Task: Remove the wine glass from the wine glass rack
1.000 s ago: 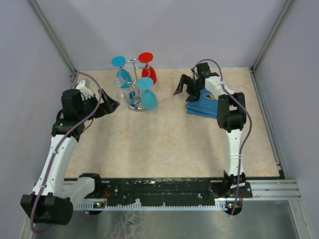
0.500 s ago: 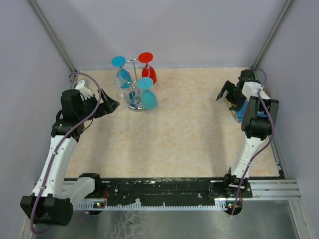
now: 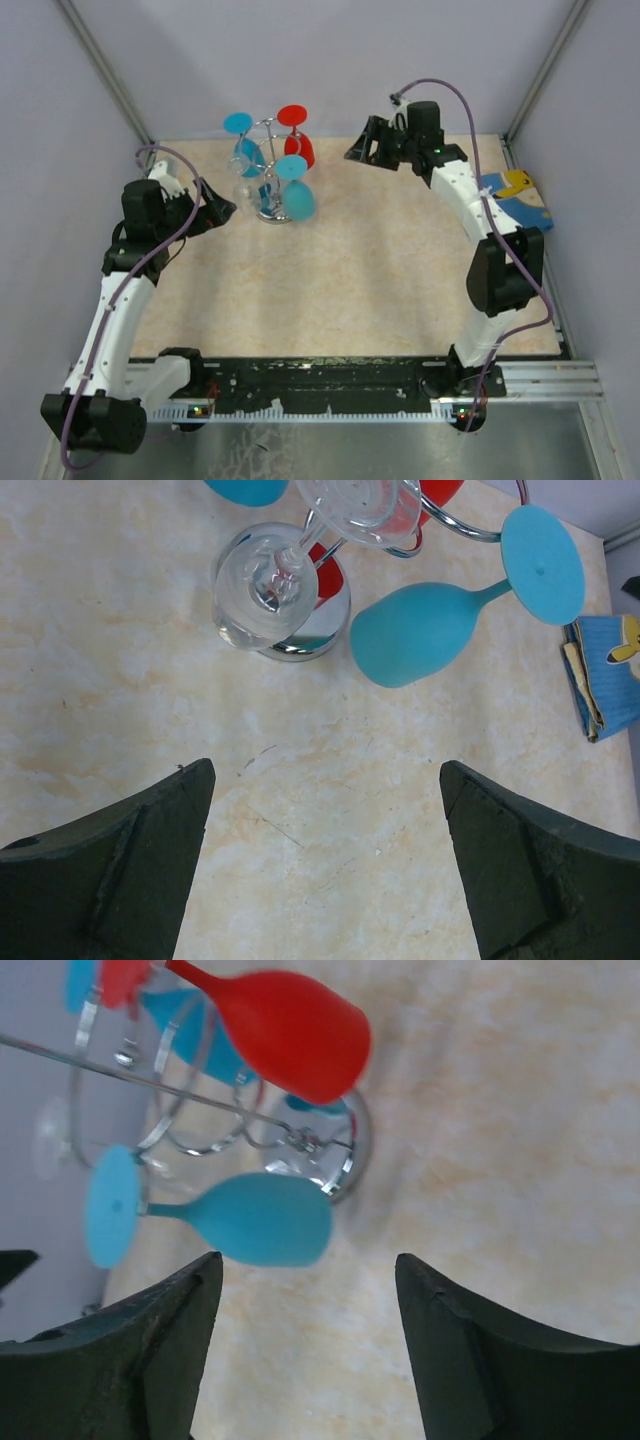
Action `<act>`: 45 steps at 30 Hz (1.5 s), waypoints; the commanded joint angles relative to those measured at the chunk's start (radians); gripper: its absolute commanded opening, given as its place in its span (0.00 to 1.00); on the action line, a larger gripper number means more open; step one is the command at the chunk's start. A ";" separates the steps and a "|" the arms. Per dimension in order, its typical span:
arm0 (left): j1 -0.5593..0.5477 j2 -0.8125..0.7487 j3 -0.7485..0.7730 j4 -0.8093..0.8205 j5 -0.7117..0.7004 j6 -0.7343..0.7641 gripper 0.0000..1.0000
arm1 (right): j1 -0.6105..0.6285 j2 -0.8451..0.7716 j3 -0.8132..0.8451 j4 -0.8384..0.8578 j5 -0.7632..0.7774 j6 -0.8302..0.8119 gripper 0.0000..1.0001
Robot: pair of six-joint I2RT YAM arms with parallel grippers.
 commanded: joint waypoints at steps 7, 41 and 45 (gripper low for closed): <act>-0.003 -0.030 0.044 -0.009 -0.002 -0.031 1.00 | -0.004 0.068 0.025 0.467 -0.376 0.443 0.35; -0.003 -0.042 0.036 -0.026 -0.019 -0.016 1.00 | 0.178 0.186 0.079 0.490 -0.412 0.478 0.36; -0.004 -0.045 0.031 -0.022 -0.015 -0.015 1.00 | 0.189 0.180 0.058 0.515 -0.420 0.491 0.35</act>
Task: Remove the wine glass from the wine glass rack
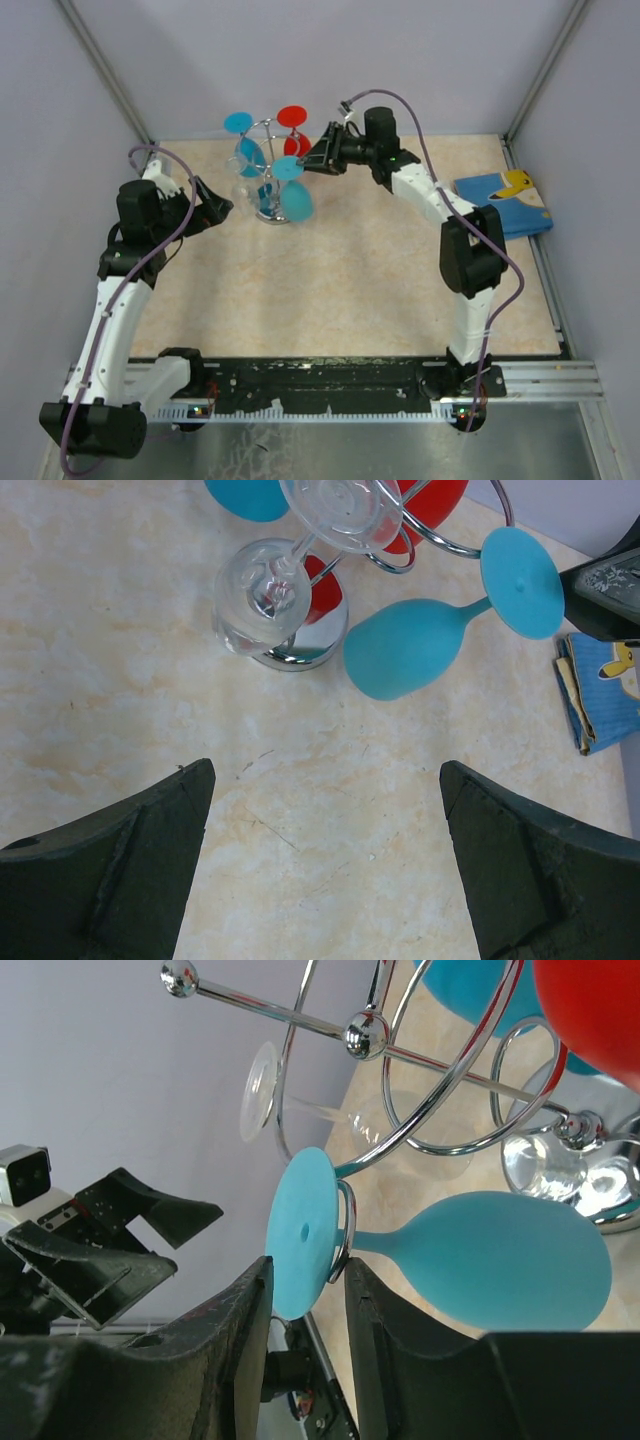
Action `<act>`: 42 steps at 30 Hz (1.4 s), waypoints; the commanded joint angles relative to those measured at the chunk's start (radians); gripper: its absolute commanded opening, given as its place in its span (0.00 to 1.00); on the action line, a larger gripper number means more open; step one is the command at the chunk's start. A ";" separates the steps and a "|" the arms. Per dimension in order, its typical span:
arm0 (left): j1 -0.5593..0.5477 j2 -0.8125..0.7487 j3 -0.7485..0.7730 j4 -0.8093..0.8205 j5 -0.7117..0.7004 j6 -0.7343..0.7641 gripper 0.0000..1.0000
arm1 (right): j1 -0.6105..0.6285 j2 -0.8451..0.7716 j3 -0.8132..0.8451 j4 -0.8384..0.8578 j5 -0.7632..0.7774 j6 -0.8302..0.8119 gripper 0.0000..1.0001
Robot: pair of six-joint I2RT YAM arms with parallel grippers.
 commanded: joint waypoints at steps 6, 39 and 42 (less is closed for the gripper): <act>-0.003 -0.021 0.005 0.007 0.019 0.011 1.00 | 0.033 -0.017 -0.029 0.059 -0.032 0.017 0.35; -0.003 -0.022 -0.022 0.015 0.033 0.020 1.00 | 0.046 -0.124 -0.185 0.212 -0.021 0.118 0.15; -0.003 -0.025 -0.019 0.013 0.032 0.021 1.00 | 0.045 -0.151 -0.214 0.224 -0.021 0.126 0.14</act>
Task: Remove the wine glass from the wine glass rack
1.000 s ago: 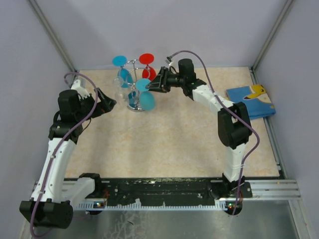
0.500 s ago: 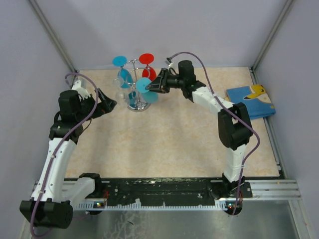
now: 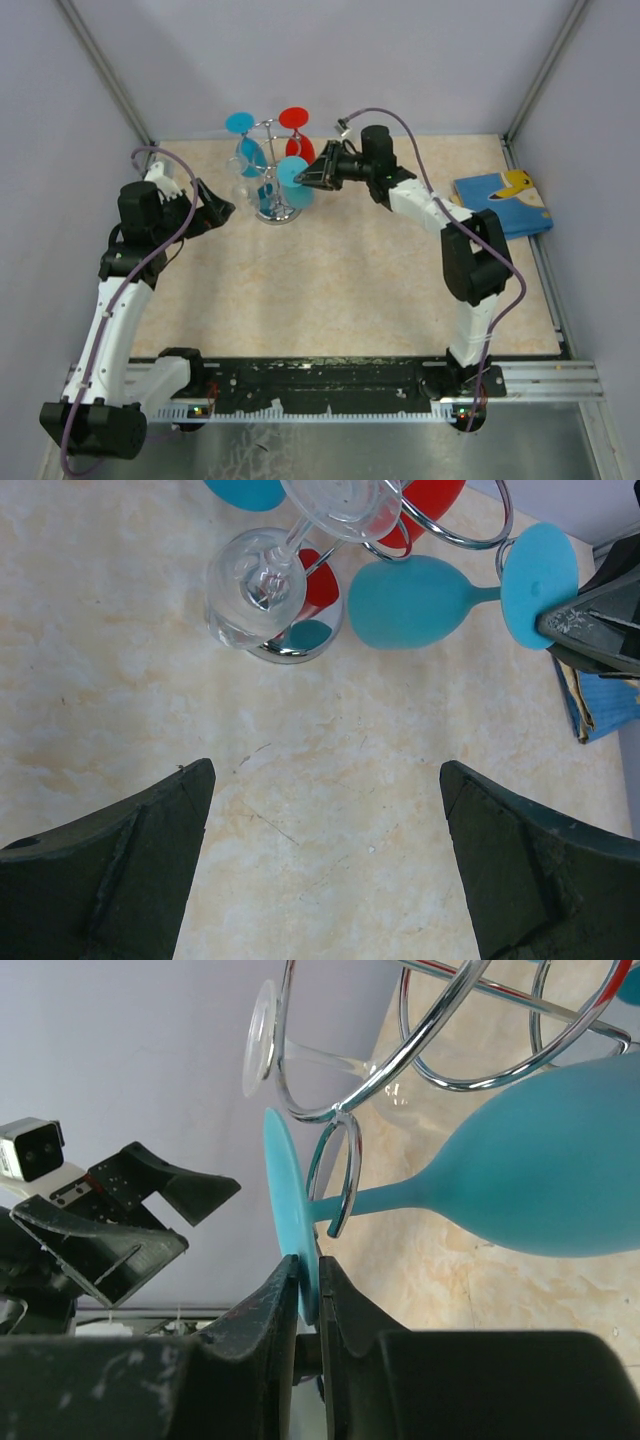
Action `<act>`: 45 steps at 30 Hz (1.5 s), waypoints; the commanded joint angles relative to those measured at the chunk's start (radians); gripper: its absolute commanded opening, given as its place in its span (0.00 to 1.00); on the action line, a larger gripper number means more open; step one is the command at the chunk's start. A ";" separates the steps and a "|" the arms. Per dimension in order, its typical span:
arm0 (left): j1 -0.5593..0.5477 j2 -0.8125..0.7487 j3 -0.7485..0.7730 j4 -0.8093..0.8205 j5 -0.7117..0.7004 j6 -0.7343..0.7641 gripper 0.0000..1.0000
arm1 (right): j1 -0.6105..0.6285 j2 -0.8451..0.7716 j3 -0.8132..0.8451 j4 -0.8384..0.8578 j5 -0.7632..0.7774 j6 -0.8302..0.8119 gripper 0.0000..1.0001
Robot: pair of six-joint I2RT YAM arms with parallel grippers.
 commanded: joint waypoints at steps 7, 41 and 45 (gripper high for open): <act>-0.003 -0.021 -0.008 0.013 0.016 0.008 1.00 | -0.023 -0.165 -0.100 0.088 -0.016 0.041 0.12; -0.004 -0.033 -0.049 0.024 0.037 0.006 1.00 | -0.201 -0.311 -0.086 -0.798 0.719 -0.689 0.00; -0.003 -0.039 -0.059 0.031 0.046 0.006 1.00 | -0.197 -0.104 0.132 -0.906 1.110 -0.768 0.00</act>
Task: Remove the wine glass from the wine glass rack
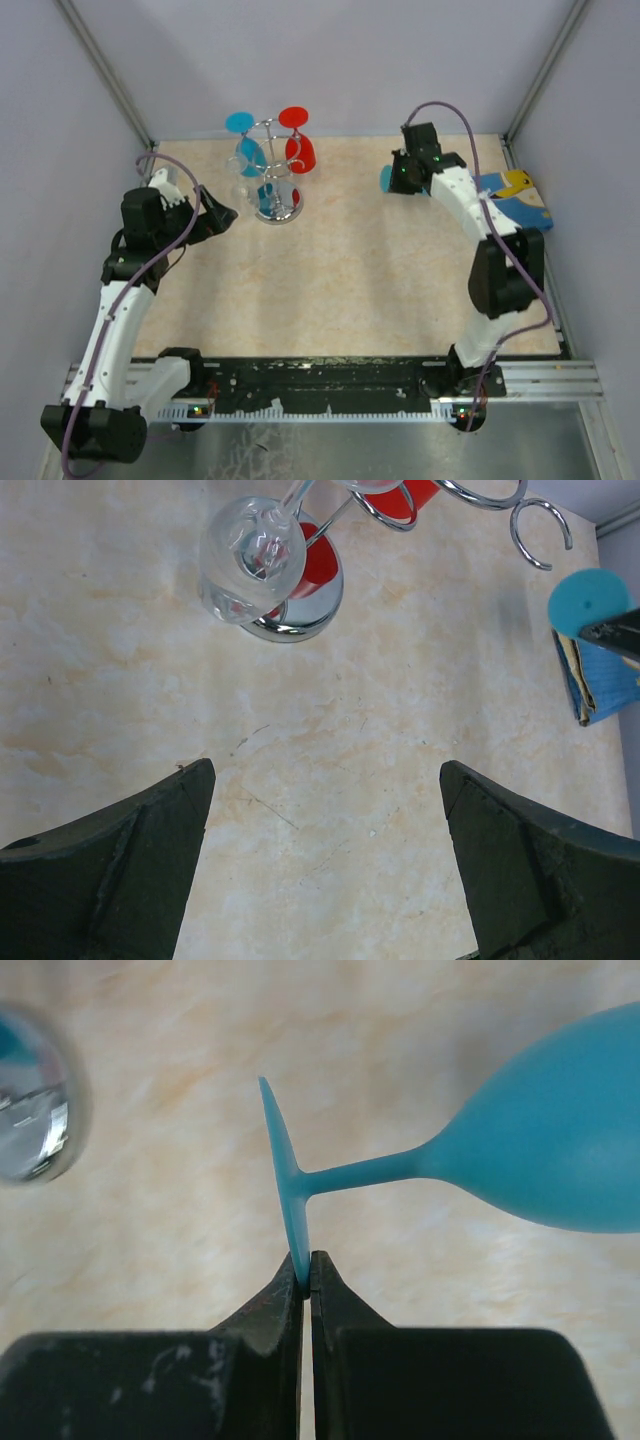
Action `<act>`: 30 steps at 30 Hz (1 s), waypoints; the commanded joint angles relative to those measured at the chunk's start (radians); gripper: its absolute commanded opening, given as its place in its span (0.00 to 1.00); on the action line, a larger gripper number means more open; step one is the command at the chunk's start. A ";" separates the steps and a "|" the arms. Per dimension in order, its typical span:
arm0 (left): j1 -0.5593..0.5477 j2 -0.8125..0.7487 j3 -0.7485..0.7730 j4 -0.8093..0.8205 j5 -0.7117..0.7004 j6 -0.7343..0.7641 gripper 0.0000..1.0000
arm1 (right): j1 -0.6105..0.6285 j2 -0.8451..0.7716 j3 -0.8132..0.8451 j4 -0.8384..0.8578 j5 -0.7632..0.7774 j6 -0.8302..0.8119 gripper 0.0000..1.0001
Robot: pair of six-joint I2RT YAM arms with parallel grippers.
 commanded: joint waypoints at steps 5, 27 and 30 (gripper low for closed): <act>-0.003 -0.016 -0.021 0.039 0.025 0.016 1.00 | 0.008 0.439 0.460 -0.255 0.966 -0.246 0.00; -0.002 0.031 -0.032 0.048 0.035 0.035 1.00 | 0.029 1.058 0.741 1.386 1.547 -1.729 0.00; -0.002 0.032 -0.025 0.037 0.011 0.053 1.00 | 0.029 1.064 0.779 1.232 1.524 -1.625 0.00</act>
